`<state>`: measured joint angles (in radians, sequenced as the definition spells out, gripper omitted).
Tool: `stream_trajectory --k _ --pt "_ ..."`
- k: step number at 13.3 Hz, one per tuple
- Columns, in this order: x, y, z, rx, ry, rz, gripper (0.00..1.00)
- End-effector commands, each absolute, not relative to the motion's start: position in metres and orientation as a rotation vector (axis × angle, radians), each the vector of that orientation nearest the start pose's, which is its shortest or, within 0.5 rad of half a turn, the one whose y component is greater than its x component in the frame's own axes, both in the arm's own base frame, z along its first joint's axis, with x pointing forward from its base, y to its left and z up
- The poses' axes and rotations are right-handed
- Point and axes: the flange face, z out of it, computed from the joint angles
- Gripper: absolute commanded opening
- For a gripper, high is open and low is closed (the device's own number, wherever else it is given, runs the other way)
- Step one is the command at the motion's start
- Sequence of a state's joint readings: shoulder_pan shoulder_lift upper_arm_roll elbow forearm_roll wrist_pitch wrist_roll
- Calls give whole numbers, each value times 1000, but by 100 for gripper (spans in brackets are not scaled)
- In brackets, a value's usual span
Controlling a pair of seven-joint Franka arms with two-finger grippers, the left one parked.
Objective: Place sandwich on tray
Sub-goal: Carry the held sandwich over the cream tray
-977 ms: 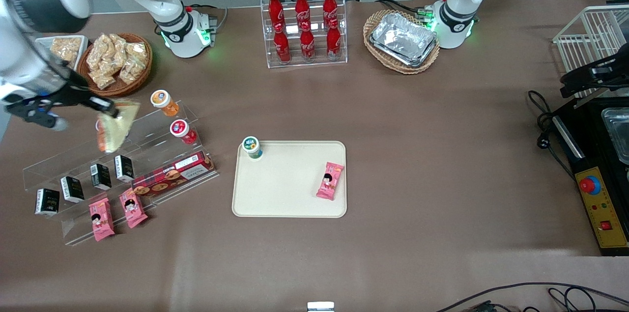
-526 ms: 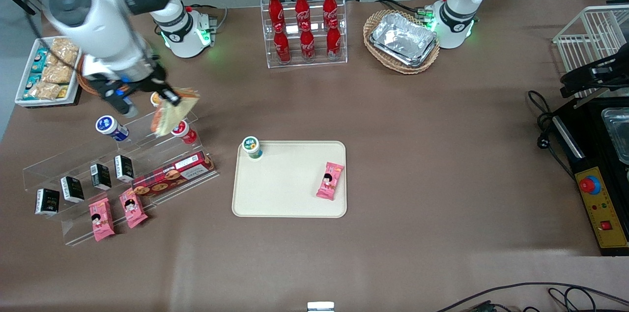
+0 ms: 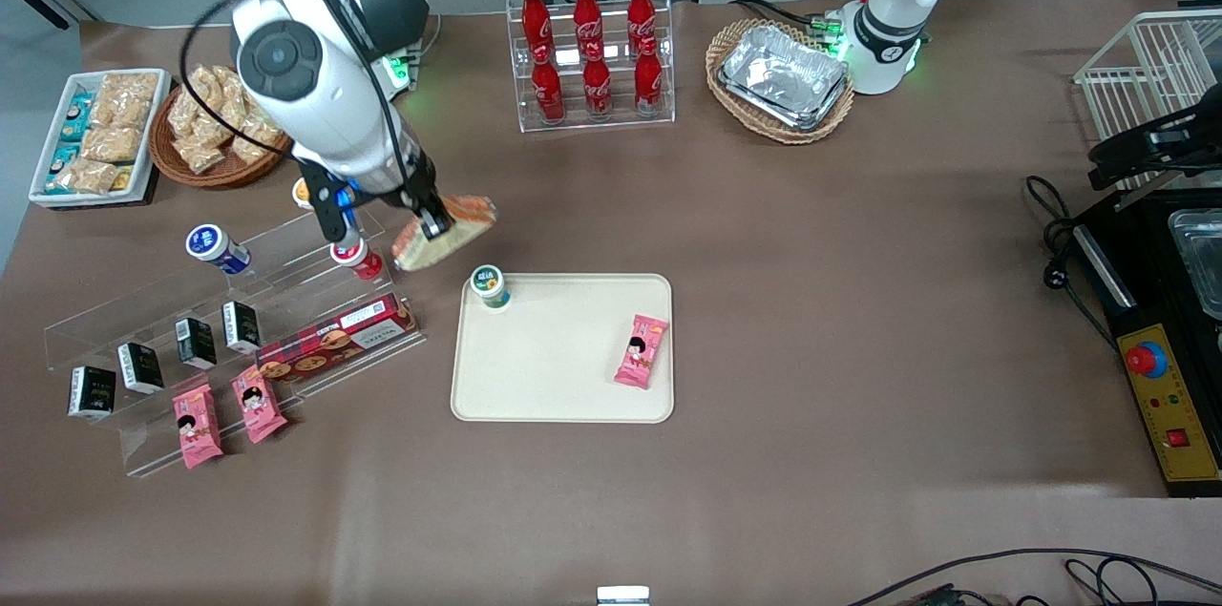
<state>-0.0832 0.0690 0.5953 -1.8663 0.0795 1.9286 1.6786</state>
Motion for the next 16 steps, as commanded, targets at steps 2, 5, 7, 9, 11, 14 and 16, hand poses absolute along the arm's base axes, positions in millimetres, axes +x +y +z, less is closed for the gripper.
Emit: stream_trajectory --k 2,5,7,9,11,14,16 --pt "545 323 454 -2314 1947 105 0" --pt "573 359 425 -2273 2012 39 0" --pt "587 384 401 -2202 2093 -21 0" --pt "595 399 370 -2133 2160 -80 0" --pt "605 398 344 -2062 2183 -70 0" --pt "618 396 306 -1983 2195 -70 0" --pt "621 395 280 -1971 2216 -98 0"
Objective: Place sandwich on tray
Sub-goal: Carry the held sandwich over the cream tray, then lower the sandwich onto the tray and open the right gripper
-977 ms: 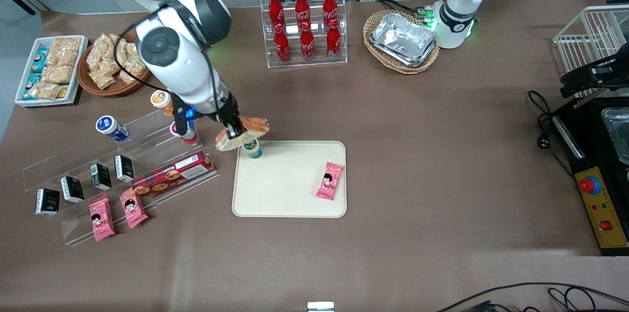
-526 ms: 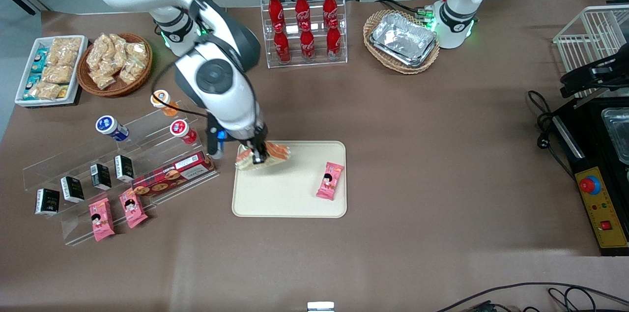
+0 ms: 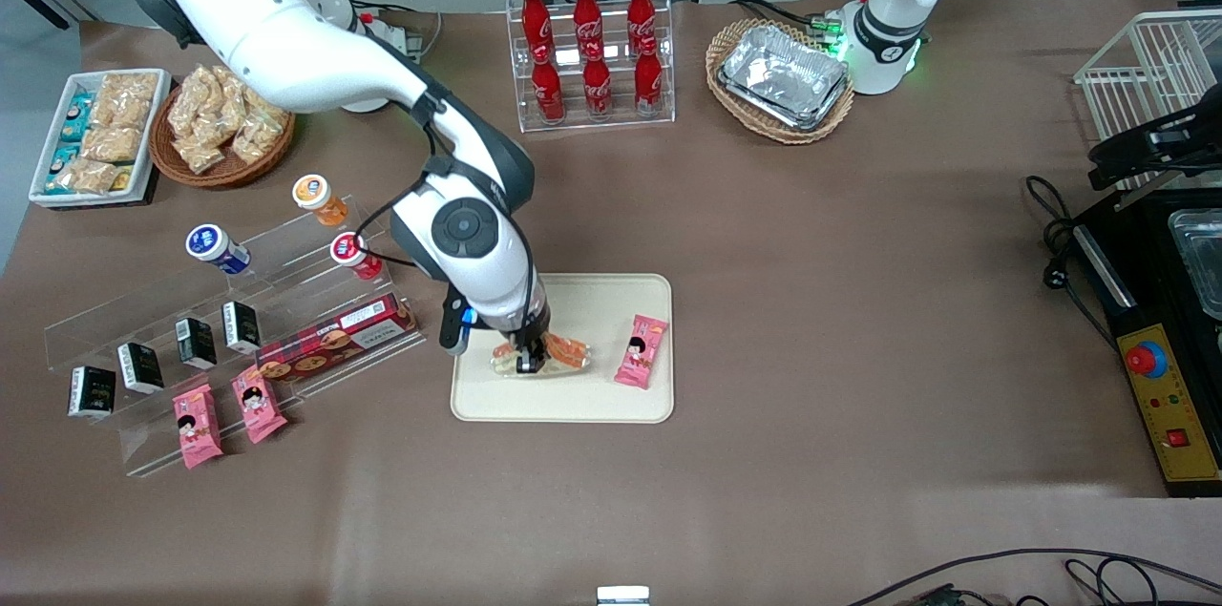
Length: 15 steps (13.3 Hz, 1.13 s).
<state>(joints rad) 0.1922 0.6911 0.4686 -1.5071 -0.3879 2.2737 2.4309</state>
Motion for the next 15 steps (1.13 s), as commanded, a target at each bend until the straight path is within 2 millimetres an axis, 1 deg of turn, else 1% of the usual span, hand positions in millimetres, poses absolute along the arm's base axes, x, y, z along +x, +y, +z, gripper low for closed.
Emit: stream_trajectory --k 1,3,5,9,10,11,13,15 --pt "620 396 269 -1976 2220 -92 0" --pt "620 397 250 -1981 2205 -71 0" --pt "620 400 239 -1981 2184 -54 0" --pt "622 401 229 -1950 2178 -34 0" --pt "624 399 229 -1950 2177 -41 0" --pt "631 392 229 -1937 2184 -59 0" --pt "635 391 224 -1940 2171 -61 0" --pt "635 391 222 -1992 2123 -67 0"
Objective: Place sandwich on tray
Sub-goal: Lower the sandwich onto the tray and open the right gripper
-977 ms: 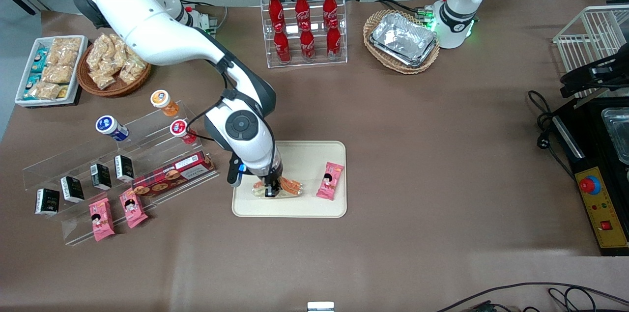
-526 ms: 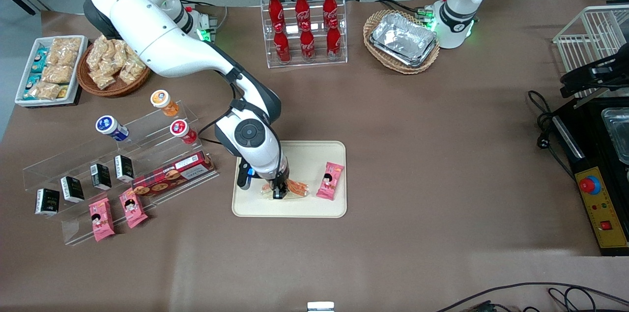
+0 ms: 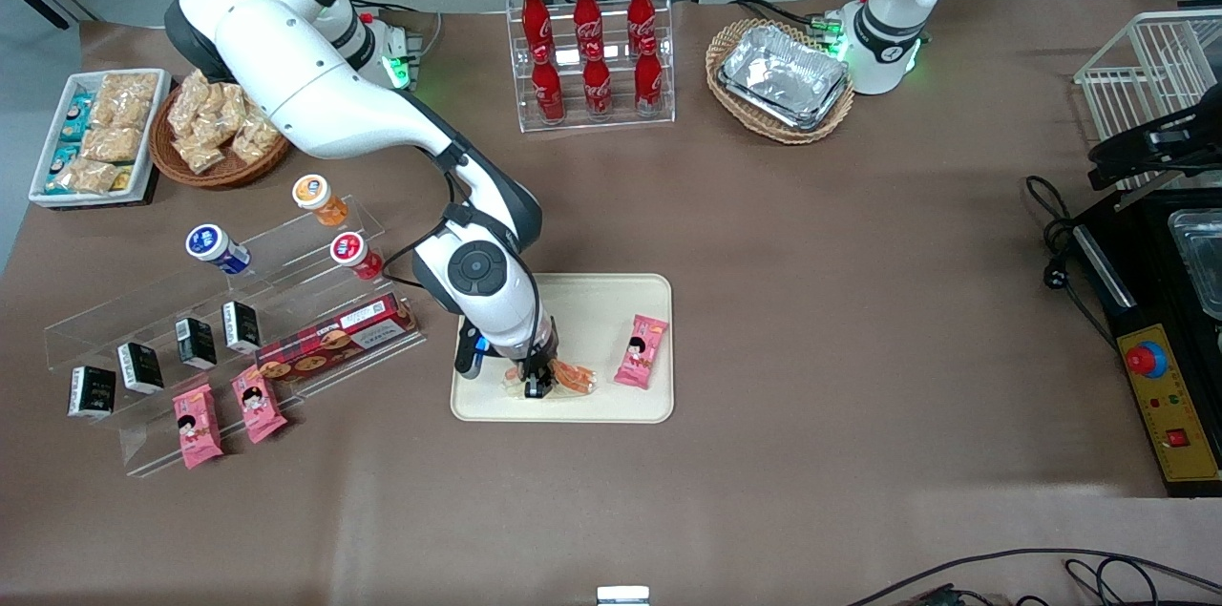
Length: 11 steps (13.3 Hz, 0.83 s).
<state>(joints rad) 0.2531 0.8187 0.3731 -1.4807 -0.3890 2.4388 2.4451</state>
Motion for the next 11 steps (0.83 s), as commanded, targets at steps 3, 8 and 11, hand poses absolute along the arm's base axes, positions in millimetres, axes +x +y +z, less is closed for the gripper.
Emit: stream_trajectory --k 3,8,11 --pt "635 392 222 -2053 2059 -75 38" --pt "631 393 244 -2111 2018 -75 100" --pt "609 411 278 -2229 2002 -50 100"
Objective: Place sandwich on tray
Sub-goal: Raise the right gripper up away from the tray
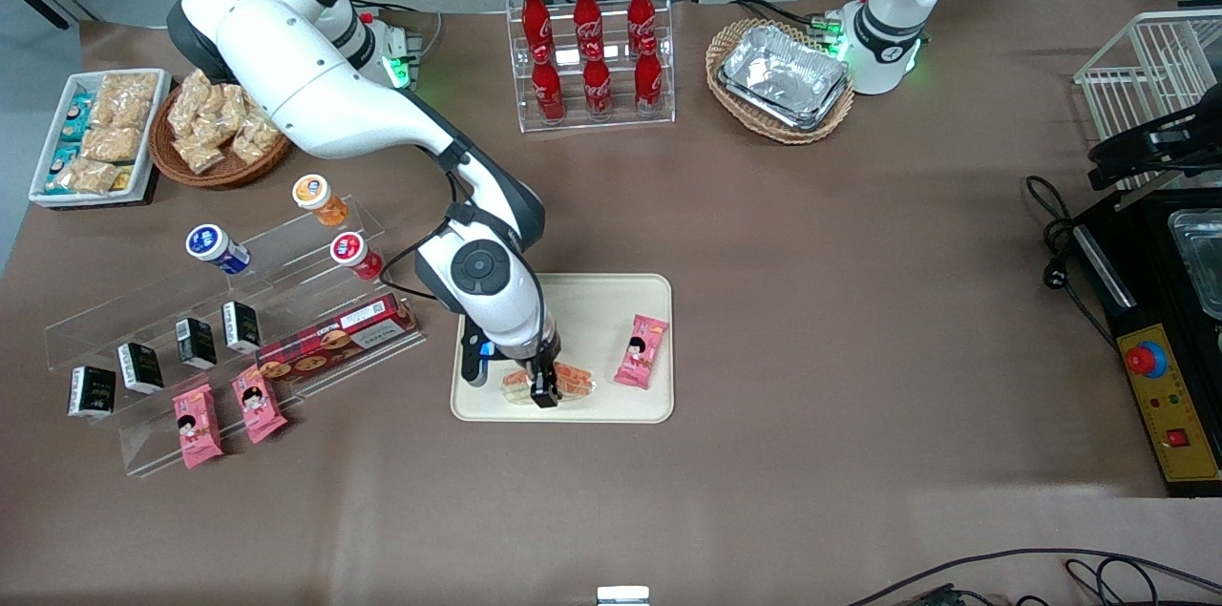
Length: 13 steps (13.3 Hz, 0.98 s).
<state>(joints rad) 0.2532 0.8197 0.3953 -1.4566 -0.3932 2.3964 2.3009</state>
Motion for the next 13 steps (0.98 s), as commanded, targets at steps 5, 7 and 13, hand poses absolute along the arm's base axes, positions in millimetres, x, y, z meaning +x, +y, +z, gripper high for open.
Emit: stream_trajectory --k 5,7,13 --pt "591 395 347 -2531 1861 -127 100" --pt "585 384 374 -2705 1714 -162 100" --pt "595 295 438 -3053 1243 -189 100"
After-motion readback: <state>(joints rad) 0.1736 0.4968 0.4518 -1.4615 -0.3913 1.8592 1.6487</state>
